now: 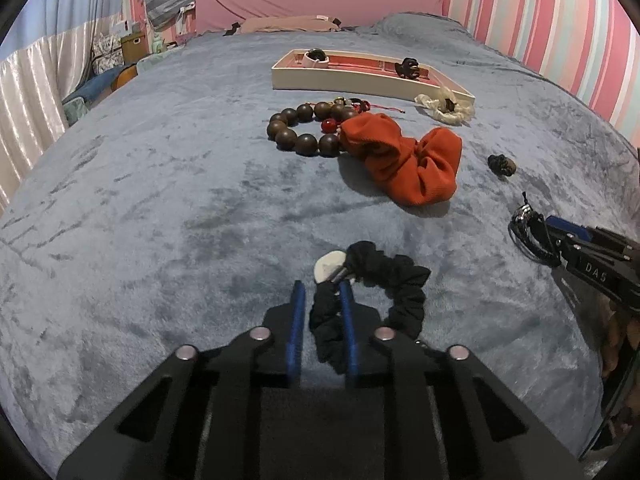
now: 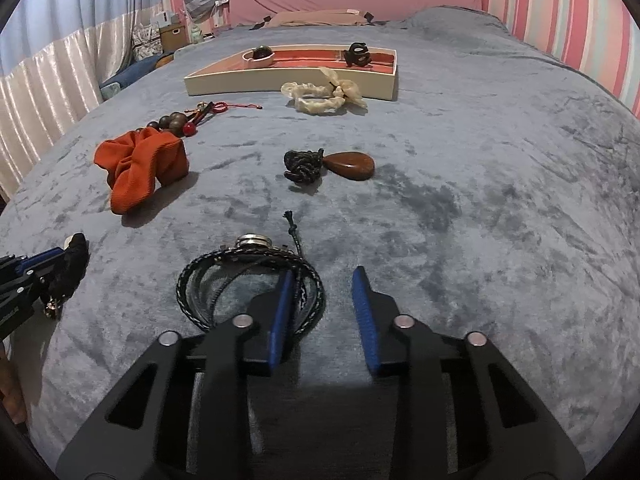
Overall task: Organize jewelry
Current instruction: 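Grasp the black pearl scrunchie with the left tool while the right tool grasps the braided bracelet, then carry the scrunchie with the left tool while the right tool carries the bracelet to the tray, then open the left tool over the tray while the right tool releases the bracelet there, then withdraw both tools from the tray toward the remaining jewelry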
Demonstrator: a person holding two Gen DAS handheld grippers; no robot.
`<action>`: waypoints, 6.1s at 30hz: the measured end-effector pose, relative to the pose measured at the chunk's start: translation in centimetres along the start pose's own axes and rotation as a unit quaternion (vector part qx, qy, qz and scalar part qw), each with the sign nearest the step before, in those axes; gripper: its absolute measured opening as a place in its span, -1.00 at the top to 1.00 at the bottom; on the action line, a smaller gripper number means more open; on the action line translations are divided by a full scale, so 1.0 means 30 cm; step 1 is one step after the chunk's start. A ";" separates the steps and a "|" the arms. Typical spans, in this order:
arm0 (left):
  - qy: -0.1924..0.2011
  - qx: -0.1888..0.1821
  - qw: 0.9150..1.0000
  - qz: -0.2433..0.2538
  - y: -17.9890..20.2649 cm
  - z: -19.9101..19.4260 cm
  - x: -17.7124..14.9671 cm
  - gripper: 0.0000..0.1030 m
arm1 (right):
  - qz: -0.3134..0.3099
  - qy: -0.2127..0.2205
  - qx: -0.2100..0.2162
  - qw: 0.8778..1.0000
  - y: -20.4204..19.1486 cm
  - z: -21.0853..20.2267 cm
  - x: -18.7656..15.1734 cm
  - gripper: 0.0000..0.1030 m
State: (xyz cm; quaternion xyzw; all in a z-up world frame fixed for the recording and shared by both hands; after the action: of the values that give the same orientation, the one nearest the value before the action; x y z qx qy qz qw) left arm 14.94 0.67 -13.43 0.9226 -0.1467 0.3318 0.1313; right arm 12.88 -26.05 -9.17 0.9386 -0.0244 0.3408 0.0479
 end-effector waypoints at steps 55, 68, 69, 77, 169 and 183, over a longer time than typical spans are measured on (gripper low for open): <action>0.074 0.047 0.996 0.028 -0.033 0.066 0.591 0.77 | 0.027 0.112 0.015 0.993 0.066 -0.019 0.534 0.87; 0.071 0.082 0.994 0.028 -0.114 0.314 1.054 0.77 | 0.026 0.106 -0.009 0.994 0.125 0.226 0.931 0.87; 0.068 0.084 0.994 0.028 -0.120 0.339 1.078 0.77 | 0.027 0.101 -0.011 0.994 0.130 0.255 0.954 0.87; 0.022 0.094 0.995 0.029 -0.177 0.622 1.223 0.77 | 0.040 0.051 -0.033 0.997 0.173 0.515 1.091 0.87; 0.076 0.063 0.995 0.008 -0.027 0.049 0.621 -0.77 | 0.030 0.072 -0.040 0.996 0.139 0.046 0.471 -0.91; 0.041 0.052 0.998 0.005 0.038 0.089 0.365 -0.77 | 0.000 0.045 -0.049 0.998 0.069 0.067 0.257 -0.91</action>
State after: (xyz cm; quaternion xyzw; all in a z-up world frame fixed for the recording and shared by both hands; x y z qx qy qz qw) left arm 24.14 -3.31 -8.13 0.9131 -0.1286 0.3771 0.0869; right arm 19.92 -28.41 -5.59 0.9189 -0.0387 0.3809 0.0950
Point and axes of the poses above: each gripper's, at about its wrist camera, not at the fingertips, and z roughly the way its jaws point, y to its right, x to its top, the point moved 4 cm from there along z, roughly the way its jaws point, and after that the axes turned 7 degrees about -x, right-handed, at the moved point
